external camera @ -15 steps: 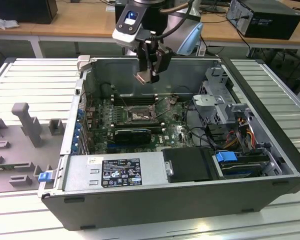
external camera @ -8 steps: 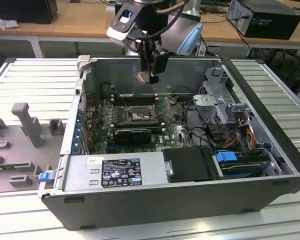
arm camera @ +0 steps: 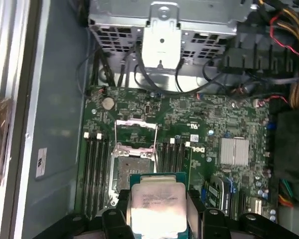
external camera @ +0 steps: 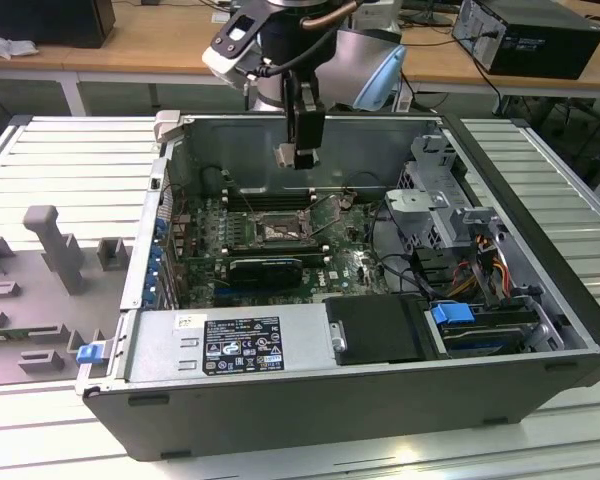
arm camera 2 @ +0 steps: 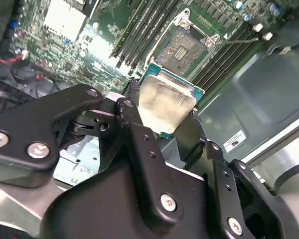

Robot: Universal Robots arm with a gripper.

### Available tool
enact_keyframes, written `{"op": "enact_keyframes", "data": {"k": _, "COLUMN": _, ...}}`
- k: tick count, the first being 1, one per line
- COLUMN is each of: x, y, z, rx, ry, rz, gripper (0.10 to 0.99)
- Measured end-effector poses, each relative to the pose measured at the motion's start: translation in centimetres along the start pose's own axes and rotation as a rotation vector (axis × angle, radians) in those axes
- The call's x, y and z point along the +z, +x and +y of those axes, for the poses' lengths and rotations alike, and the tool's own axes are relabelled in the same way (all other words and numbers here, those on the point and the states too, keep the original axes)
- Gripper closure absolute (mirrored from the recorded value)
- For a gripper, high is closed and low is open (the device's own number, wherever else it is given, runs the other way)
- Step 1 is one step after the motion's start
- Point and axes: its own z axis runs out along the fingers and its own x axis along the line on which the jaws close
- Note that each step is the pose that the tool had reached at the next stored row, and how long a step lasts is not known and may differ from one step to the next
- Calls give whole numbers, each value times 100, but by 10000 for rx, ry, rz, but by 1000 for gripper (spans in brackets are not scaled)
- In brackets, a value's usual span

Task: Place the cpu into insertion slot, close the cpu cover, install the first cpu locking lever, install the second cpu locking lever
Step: 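Place the cpu into insertion slot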

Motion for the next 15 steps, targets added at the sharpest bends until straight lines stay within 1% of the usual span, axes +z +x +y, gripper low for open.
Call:
{"op": "enact_keyframes", "data": {"k": 2, "x": 2, "y": 0, "z": 0, "rx": 594, "ry": -12, "rz": -51, "gripper": 553}}
{"op": "enact_keyframes", "data": {"k": 4, "x": 4, "y": 0, "z": 0, "rx": 913, "ry": -17, "rz": -80, "gripper": 553}}
{"op": "enact_keyframes", "data": {"k": 5, "x": 8, "y": 0, "z": -1, "rx": 1178, "ry": -22, "rz": -102, "gripper": 553}}
{"op": "enact_keyframes", "data": {"k": 6, "x": 20, "y": 0, "z": -2, "rx": 1575, "ry": -28, "rz": -137, "gripper": 553}}
{"op": "enact_keyframes", "data": {"k": 7, "x": 50, "y": -1, "z": -4, "rx": 1825, "ry": -18, "rz": -160, "gripper": 553}}
{"op": "enact_keyframes", "data": {"k": 9, "x": 110, "y": -2, "z": -10, "rx": 1792, "ry": -18, "rz": -157, "gripper": 553}}
{"op": "enact_keyframes", "data": {"k": 10, "x": 149, "y": -2, "z": -14, "rx": 1554, "ry": -13, "rz": -137, "gripper": 553}}
{"op": "enact_keyframes", "data": {"k": 12, "x": 182, "y": -3, "z": -16, "rx": 1153, "ry": -6, "rz": -102, "gripper": 553}}
{"op": "enact_keyframes", "data": {"k": 13, "x": 210, "y": -2, "z": -19, "rx": 926, "ry": -2, "rz": -83, "gripper": 553}}
{"op": "enact_keyframes", "data": {"k": 14, "x": 228, "y": 1, "z": -20, "rx": 868, "ry": -1, "rz": -77, "gripper": 553}}
{"op": "enact_keyframes", "data": {"k": 15, "x": 262, "y": 4, "z": -22, "rx": 842, "ry": 0, "rz": -75, "gripper": 553}}
